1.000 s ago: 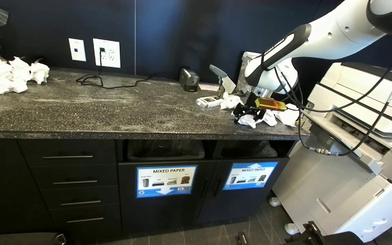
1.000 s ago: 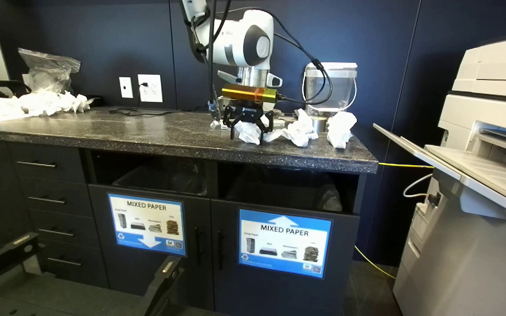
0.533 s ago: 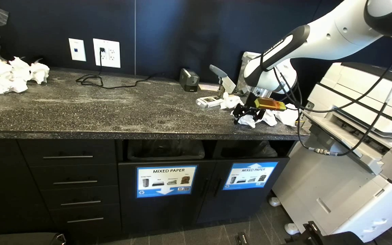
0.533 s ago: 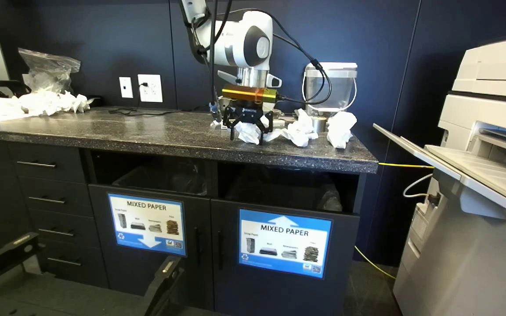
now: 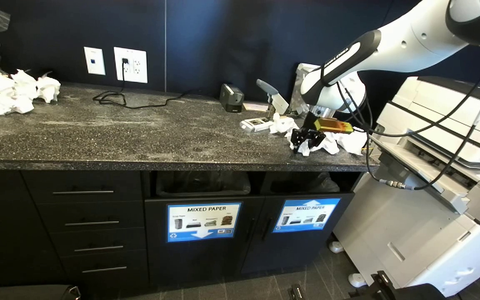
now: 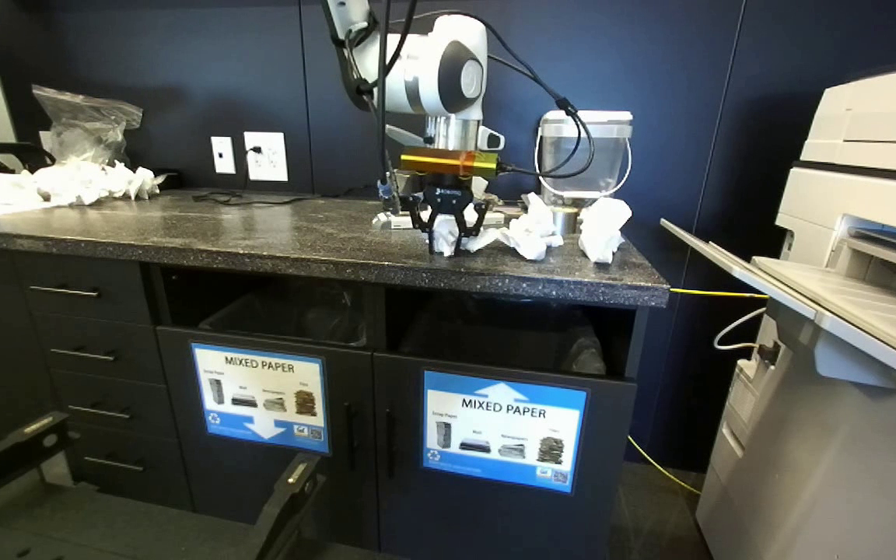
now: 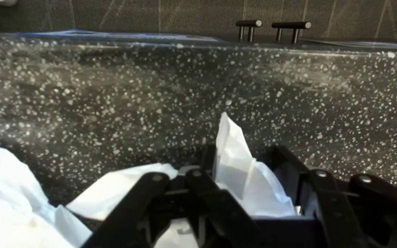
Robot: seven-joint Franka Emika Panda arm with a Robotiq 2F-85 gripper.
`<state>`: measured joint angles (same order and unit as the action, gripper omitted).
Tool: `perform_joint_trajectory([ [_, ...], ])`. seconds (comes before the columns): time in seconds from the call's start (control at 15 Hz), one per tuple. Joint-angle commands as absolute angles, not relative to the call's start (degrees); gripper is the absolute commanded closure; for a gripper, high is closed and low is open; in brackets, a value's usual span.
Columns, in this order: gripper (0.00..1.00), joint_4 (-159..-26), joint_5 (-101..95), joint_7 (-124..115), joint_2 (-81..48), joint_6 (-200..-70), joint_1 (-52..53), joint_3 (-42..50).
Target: Put the tissues into the rubbish bin.
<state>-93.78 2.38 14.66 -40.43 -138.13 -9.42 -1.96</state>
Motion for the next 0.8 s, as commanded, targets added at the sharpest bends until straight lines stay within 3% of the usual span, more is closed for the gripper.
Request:
perform_joint_trajectory([
  [0.0, 0.81, -91.6, 1.5, 15.4, -41.4, -136.5, -8.9, -1.6],
  [0.2, 0.87, -91.5, 1.4, 15.9, -41.4, -135.5, -8.6, -1.8],
  [0.27, 0.83, -91.7, 1.1, 15.8, -41.5, -135.3, -8.2, -1.7],
  [0.73, 0.82, -95.5, -0.1, 18.4, -39.1, -133.1, -7.3, -1.5],
])
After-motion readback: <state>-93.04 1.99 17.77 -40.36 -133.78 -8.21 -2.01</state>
